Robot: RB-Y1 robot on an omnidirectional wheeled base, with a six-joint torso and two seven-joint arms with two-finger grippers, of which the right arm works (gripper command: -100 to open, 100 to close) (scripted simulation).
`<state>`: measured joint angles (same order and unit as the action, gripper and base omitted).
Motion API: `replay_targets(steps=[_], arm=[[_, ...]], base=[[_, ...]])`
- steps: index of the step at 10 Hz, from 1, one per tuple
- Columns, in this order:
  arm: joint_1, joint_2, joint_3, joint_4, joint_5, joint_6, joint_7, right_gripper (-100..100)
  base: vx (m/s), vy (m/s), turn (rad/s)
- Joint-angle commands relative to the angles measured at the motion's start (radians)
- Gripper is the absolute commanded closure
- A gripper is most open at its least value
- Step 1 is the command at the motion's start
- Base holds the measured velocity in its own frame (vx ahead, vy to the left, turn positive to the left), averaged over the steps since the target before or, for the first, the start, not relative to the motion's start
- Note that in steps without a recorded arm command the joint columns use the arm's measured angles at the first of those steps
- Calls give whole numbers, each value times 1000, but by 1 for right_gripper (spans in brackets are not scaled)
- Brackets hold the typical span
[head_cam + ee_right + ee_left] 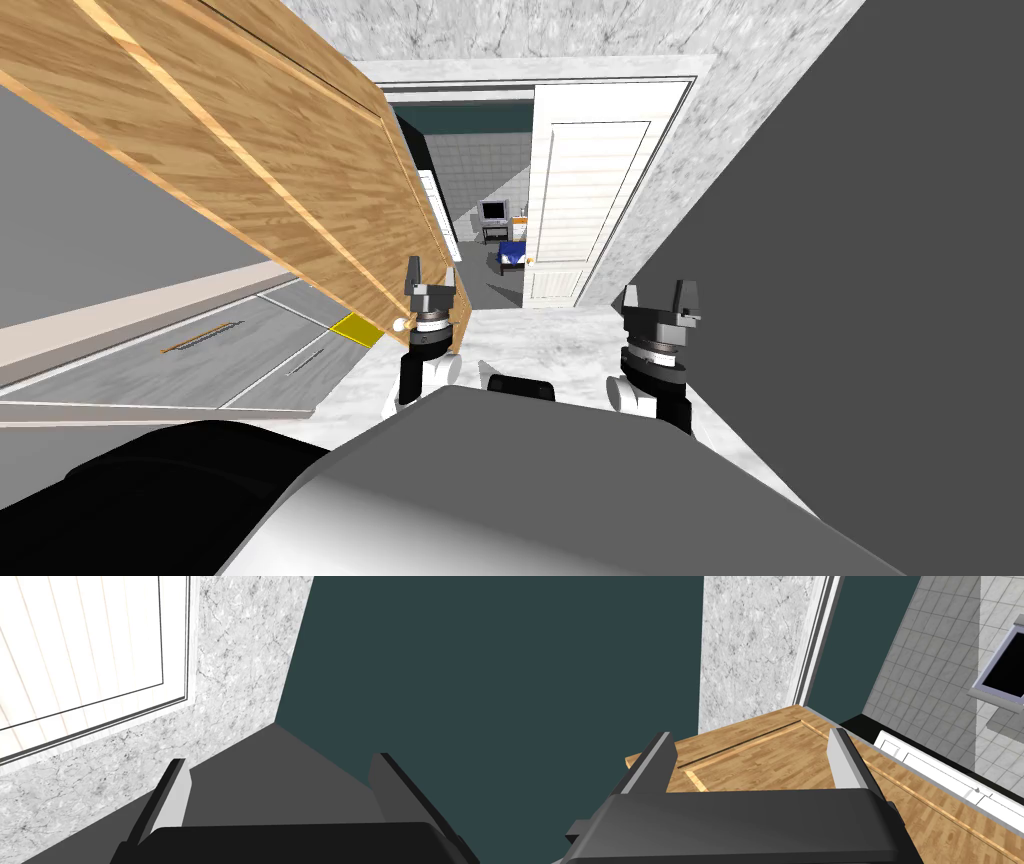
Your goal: Pull the door open
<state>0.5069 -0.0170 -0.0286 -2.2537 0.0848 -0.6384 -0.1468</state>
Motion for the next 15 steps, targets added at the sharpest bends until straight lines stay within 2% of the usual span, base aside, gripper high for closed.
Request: replay_targets(steps=[1, 4, 9, 13, 15], arm=[[-9, -8, -2, 28, 9, -5, 24, -100], [-28, -22, -6, 82, 27, -15, 69, -100], [-70, -45, -16, 207, 68, -38, 174, -100], [-93, -55, -21, 275, 90, -50, 230, -100], [-111, -61, -25, 330, 108, -60, 276, -100]], base=[[55, 25, -16], [120, 39, -17], [136, 46, -21], [97, 37, -14], [133, 55, -23]])
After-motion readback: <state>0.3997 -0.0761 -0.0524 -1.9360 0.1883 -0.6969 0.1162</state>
